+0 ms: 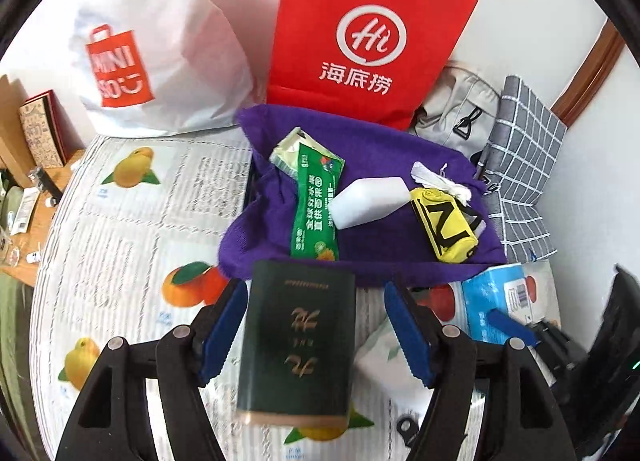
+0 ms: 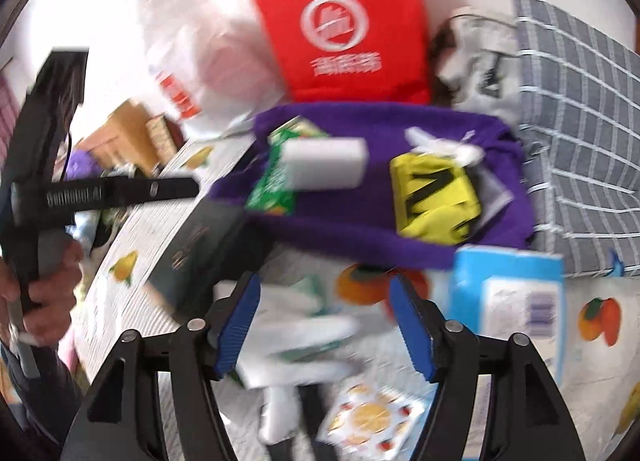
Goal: Organize soft objects
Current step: 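Withdraw both open tools from the purple towel, then grasp the second white cloth glove with the right tool, then grasp a black watch strap with the left tool while the right tool holds the glove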
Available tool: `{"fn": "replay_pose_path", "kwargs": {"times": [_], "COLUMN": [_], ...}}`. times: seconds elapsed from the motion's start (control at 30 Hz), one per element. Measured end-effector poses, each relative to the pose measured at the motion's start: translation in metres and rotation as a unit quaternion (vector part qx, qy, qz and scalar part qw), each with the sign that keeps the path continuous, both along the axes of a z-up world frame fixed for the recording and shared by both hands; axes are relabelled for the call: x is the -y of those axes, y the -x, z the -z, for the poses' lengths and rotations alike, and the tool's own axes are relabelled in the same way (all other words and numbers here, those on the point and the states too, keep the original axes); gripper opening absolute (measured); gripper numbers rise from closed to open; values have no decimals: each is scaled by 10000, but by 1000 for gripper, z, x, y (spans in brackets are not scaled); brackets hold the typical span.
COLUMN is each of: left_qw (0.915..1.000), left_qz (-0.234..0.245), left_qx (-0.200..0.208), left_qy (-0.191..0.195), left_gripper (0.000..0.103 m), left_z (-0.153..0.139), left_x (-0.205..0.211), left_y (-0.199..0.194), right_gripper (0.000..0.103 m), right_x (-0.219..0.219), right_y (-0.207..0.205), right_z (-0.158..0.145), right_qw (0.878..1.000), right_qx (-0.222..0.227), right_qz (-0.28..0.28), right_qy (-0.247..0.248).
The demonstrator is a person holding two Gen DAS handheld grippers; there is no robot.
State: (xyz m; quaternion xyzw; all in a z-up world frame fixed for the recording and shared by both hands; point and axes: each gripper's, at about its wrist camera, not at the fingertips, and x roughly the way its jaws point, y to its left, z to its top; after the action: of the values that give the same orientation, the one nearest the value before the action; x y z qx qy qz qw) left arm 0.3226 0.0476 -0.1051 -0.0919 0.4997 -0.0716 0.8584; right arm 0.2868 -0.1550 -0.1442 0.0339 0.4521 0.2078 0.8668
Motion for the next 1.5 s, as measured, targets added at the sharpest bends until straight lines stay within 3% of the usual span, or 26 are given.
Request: {"fn": "replay_pose_path", "kwargs": {"times": [0.2,0.33,0.37,0.4,0.43,0.47,0.5,0.73,0.87,1.1,1.5], "left_qw": [9998,9998,9998,9998,9997,9997,9996,9994,9995,9999,9989], "left_qz": [-86,-98,-97,-115,-140,-168,-187,-211,-183,-60,226], "left_qx": [114,126,132,143,147,153,172,192,138,-18,-314], "left_qy": [121,130,127,116,108,92,76,188,215,109,-271], "left_gripper": [69,69,69,69,69,69,69,69,69,69,69], "left_z": [-3,-1,-1,0,0,0,-1,0,4,14,45], "left_x": [-21,-36,-38,-43,-45,-48,-50,-54,-46,-19,53], "left_y": [28,45,48,52,54,57,60,80,95,123,163], "right_gripper": [76,75,64,43,35,17,11,11,11,11,11], "right_x": [-41,-63,-67,-69,-70,-69,-66,-24,-5,16,71], "right_y": [17,17,16,15,15,14,14,31,46,81,149], "right_z": [21,44,50,53,56,57,56,16,1,-6,20], "right_qw": [9989,9959,9935,9913,9888,9885,9902,9990,9984,9978,9977], "right_qx": [24,-61,-58,-44,-65,-132,-193,-1,67,110,-37], "right_qz": [-400,-368,-259,-165,-108,-130,-124,403,527,599,680], "right_qy": [258,827,1111,1308,1485,1502,1375,176,-198,-249,-71]}}
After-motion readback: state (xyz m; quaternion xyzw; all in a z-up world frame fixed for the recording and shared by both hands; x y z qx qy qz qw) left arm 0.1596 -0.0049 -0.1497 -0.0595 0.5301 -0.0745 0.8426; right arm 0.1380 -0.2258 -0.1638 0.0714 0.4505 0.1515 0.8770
